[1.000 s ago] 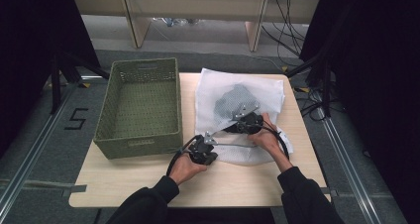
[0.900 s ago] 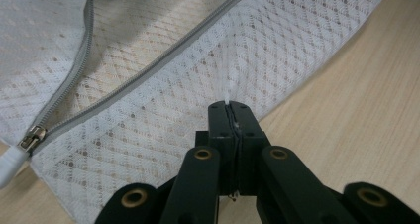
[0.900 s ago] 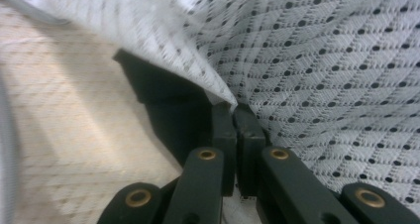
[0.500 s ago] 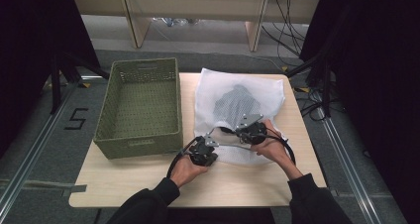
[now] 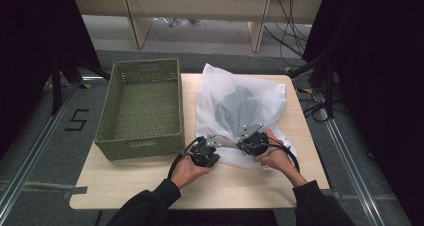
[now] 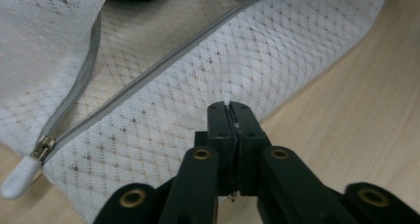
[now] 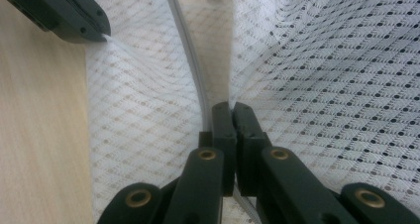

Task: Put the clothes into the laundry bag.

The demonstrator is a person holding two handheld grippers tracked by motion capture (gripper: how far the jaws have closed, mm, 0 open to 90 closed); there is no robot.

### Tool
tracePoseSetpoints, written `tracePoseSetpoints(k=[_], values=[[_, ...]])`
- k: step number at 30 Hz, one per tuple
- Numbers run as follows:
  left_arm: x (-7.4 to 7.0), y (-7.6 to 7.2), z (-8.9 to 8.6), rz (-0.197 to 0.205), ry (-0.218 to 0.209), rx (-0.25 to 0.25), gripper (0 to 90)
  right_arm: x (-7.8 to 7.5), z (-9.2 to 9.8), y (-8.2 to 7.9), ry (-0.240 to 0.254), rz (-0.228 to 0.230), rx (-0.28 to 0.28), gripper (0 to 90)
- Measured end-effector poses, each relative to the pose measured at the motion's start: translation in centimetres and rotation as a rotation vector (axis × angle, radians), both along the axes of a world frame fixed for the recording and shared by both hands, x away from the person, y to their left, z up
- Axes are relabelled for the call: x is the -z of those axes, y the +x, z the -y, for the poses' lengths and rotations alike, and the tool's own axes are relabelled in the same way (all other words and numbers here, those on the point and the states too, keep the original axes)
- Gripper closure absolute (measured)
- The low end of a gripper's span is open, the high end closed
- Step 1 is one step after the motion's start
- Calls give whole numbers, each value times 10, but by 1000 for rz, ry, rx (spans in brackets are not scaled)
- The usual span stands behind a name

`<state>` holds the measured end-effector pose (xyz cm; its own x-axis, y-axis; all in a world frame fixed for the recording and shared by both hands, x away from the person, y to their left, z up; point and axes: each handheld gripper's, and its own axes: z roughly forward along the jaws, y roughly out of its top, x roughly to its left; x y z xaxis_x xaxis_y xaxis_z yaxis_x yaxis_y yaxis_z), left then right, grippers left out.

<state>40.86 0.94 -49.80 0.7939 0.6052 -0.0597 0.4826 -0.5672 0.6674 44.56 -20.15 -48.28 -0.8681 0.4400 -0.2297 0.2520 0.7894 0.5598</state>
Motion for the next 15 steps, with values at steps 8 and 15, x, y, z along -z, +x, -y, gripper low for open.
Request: tracePoseSetpoints(k=[8,15], values=[[-11,-14,-2,14,-39,24,652,4,6,0,-42,-40,16,900],[-22,-30,-18,22,-29,40,487,6,7,-1,-59,-35,3,883]])
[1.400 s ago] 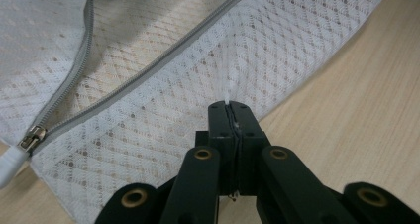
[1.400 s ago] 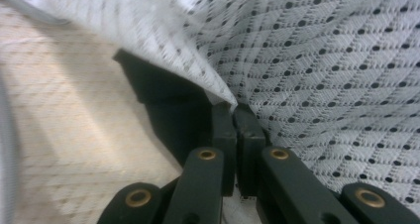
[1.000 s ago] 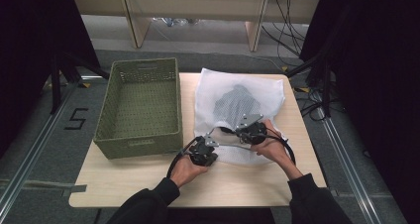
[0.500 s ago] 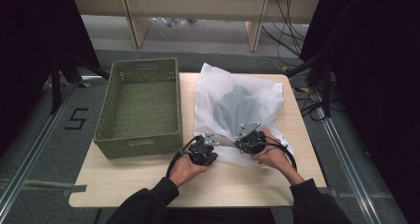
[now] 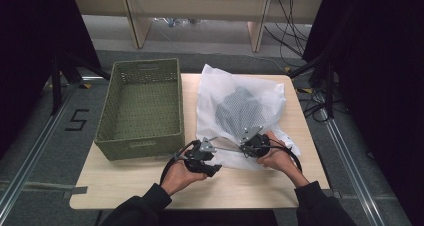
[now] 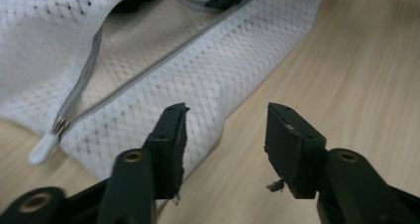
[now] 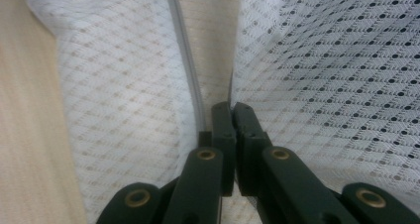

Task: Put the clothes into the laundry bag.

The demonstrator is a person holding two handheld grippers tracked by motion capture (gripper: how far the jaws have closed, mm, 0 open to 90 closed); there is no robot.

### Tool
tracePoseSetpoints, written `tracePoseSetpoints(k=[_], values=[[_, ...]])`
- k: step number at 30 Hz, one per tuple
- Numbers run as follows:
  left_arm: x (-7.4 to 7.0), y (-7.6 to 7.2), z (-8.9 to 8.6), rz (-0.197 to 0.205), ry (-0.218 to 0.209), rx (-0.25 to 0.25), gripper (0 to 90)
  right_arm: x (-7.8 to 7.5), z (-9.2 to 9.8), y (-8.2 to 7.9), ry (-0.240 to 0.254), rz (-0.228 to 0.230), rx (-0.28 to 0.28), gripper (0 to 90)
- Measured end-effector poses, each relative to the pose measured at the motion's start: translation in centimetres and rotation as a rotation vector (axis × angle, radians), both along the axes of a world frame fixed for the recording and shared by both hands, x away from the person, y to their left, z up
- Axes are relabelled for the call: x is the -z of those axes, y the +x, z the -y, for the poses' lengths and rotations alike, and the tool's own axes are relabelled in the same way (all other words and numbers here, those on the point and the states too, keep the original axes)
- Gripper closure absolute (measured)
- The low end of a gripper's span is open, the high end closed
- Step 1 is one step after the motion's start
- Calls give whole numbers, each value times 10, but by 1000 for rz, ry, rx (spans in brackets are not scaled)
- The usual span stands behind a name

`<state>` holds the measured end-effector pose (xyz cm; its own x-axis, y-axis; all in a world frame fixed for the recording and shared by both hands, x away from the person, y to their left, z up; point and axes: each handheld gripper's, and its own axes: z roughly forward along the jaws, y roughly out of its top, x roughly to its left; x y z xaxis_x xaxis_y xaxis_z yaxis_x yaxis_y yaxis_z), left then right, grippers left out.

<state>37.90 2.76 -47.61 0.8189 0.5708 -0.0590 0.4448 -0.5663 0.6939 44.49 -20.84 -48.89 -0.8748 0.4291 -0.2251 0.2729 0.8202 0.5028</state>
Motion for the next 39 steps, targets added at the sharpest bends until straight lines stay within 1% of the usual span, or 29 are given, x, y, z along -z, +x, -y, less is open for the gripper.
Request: tracePoseSetpoints(k=[4,5,6,7,8,10,11,13,14,15,16,17,19,20,21,23,24,27,28,29,30,31,32,33,34,36,37,38,39], values=[[-2,-11,-11,-6,3,-3,436,-3,2,1,25,21,20,767],[-3,-14,-14,-3,5,-8,427,-6,2,0,39,25,18,721],[-4,-16,-16,-2,10,-3,419,-8,1,-3,67,13,45,707],[-4,-18,-18,0,4,-9,411,-7,0,-5,92,52,42,689],[-5,-19,-21,6,11,-17,402,-9,0,-6,106,70,44,675],[-7,-20,-25,10,11,-24,383,-12,-2,-6,116,84,50,653],[-7,-20,-27,14,3,-36,381,-12,-3,-6,118,112,49,637],[-9,-21,-29,26,3,-27,377,-13,-3,-8,127,100,50,613],[-9,-22,-28,16,-11,-31,374,-14,-3,-9,121,87,47,598],[-10,-22,-29,22,3,-19,368,-14,-4,-9,129,115,35,573],[-9,-23,-29,19,-7,-41,363,-15,-4,-12,137,95,52,545],[-10,-24,-30,19,-10,-30,358,-16,-3,-13,150,99,62,520],[-11,-26,-32,25,-22,-40,340,-19,-1,-15,167,84,66,474],[-12,-26,-34,18,-38,-42,310,-20,1,-15,184,84,76,457],[-14,-27,-36,28,-46,-44,292,-22,3,-16,196,79,94,441],[-16,-29,-41,37,-61,-67,277,-23,7,-16,217,71,128,420],[-18,-30,-45,46,-56,-74,262,-23,9,-17,238,66,144,415],[-19,-34,-55,57,-74,-117,213,-24,16,-18,266,39,165,387],[-19,-35,-58,58,-79,-126,213,-25,18,-20,269,39,180,382],[-18,-36,-60,50,-95,-124,213,-25,21,-21,271,54,184,377],[-18,-38,-64,53,-93,-134,212,-26,22,-22,276,46,190,374],[-17,-38,-65,69,-92,-151,209,-27,25,-23,288,58,199,370],[-15,-39,-68,72,-95,-163,204,-27,26,-25,300,50,207,367],[-15,-39,-71,86,-85,-169,197,-28,28,-26,310,57,210,362],[-14,-39,-74,88,-79,-177,197,-29,30,-27,319,61,202,354],[-11,-41,-76,84,-92,-207,197,-31,35,-31,320,73,223,342],[-10,-42,-77,81,-88,-211,198,-31,36,-33,325,79,221,339],[-10,-43,-79,76,-74,-188,197,-32,39,-37,336,75,232,338],[-9,-45,-79,69,-80,-192,198,-32,41,-41,338,69,242,335]])
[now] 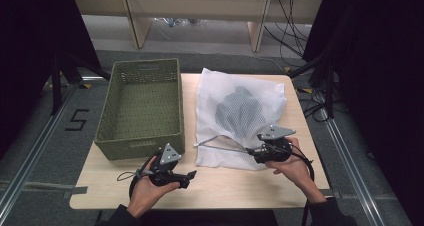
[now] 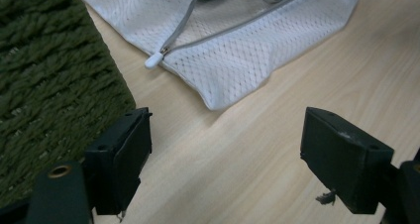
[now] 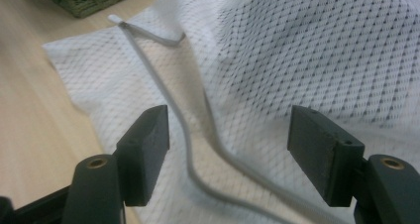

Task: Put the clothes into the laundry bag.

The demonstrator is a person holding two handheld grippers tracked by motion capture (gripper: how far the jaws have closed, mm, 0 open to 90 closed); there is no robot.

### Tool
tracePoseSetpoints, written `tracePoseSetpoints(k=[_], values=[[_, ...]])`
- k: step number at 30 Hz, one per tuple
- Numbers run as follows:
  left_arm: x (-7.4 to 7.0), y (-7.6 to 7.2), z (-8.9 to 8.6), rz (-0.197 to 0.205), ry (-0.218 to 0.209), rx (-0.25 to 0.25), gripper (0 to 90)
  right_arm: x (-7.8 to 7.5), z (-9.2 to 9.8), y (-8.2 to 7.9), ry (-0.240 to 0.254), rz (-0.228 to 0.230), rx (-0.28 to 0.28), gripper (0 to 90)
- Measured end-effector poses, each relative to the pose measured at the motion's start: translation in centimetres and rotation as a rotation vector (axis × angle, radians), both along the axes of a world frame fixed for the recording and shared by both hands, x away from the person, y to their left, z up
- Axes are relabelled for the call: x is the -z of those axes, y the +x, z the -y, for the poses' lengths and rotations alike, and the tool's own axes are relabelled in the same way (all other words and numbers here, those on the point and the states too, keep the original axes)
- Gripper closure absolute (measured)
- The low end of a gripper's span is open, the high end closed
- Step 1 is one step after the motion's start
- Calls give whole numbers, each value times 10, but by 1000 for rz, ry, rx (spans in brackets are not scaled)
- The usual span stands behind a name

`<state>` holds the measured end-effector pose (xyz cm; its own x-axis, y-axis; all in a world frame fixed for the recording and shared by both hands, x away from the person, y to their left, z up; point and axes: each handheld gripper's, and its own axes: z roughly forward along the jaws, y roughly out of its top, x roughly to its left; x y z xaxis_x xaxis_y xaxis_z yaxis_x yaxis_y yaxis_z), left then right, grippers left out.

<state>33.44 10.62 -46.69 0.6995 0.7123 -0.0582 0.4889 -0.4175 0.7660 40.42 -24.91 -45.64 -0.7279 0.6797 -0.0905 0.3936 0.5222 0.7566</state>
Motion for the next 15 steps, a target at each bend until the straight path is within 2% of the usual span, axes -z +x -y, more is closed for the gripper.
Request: tracePoseSetpoints(k=[1,2,3,5,6,7,8,11,12,14,15], values=[[1,-1,0,15,-4,-6,199,0,2,-3,6,-8,-10,333],[-1,-3,-1,8,7,9,200,1,4,-7,8,-8,-1,331],[0,-5,-1,22,5,-7,199,1,6,-11,15,-13,-3,328],[0,-9,-2,27,9,2,199,3,8,-18,13,-24,-21,324],[0,-11,-1,28,-5,-9,199,3,9,-22,13,-32,-13,321],[1,-12,-1,28,-18,0,198,4,10,-25,1,-18,-21,321],[1,-13,-2,44,-1,8,196,4,10,-29,2,-27,-30,320],[5,-18,-2,41,-3,-31,195,5,11,-38,-3,-10,-47,317],[6,-19,-2,48,5,-34,195,4,12,-42,0,-18,-43,315],[6,-22,-2,33,9,-30,195,4,13,-49,8,-31,-48,312],[7,-23,-1,39,1,-41,195,4,13,-51,13,-31,-47,310]])
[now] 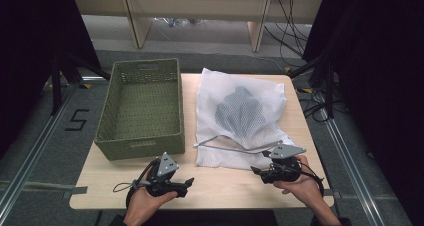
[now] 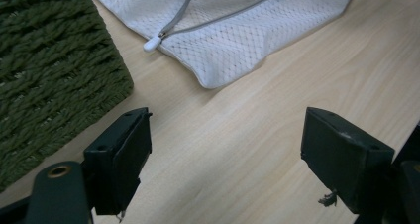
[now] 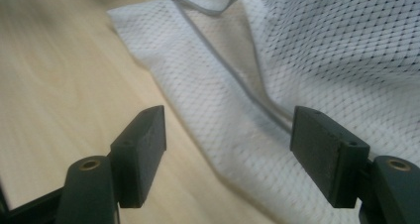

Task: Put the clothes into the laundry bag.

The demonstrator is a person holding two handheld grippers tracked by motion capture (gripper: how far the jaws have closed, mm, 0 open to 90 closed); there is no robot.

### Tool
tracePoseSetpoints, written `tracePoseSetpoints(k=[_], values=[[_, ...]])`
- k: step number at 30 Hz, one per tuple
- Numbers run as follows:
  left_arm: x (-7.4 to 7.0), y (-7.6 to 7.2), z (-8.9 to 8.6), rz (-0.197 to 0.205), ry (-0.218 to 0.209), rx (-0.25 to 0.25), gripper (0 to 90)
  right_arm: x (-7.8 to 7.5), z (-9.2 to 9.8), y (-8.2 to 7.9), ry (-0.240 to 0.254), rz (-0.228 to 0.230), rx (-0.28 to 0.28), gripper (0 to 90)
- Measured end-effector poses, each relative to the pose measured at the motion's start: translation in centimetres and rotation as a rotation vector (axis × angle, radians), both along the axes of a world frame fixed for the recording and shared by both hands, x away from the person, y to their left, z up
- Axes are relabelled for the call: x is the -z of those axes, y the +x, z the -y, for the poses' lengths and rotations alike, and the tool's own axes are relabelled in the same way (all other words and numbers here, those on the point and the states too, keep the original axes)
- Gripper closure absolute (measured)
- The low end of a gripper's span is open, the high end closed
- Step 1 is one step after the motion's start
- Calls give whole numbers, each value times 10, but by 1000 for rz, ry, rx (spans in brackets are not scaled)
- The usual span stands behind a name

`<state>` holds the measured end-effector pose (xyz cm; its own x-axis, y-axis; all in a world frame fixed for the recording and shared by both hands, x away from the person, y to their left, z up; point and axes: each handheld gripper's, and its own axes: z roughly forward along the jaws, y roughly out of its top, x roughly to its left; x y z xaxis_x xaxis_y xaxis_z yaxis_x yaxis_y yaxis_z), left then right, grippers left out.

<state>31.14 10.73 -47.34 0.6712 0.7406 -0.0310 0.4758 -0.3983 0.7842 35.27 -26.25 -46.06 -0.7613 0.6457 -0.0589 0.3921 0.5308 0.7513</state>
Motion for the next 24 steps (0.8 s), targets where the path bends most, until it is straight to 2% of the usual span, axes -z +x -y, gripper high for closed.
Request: tracePoseSetpoints(k=[5,7,8,11,13,14,15,18,19,20,21,22,24], values=[[1,-6,3,-9,-11,13,191,0,5,-14,8,13,-8,307],[3,-7,5,-1,-2,21,191,1,8,-16,5,0,-1,307],[4,-8,7,-6,-3,22,191,3,9,-15,-2,5,-17,308],[5,-6,9,-5,13,38,191,5,10,-16,-20,-7,4,308],[8,-4,11,-12,-1,33,191,6,11,-15,-30,5,4,308],[8,-2,9,-2,29,46,191,6,10,-15,-33,7,-3,308],[9,0,8,8,41,49,191,6,10,-15,-36,9,-3,308],[11,-1,11,-15,18,30,192,6,10,-14,-40,-1,-11,308],[10,0,9,-14,50,51,192,6,10,-15,-54,12,3,309],[10,0,10,-26,58,56,192,7,10,-15,-52,7,3,309],[12,0,12,-24,25,36,193,7,11,-14,-57,17,-5,309],[11,0,12,-15,43,41,193,7,11,-14,-54,15,-8,309],[12,1,13,-15,35,45,193,7,11,-13,-55,21,-8,309]])
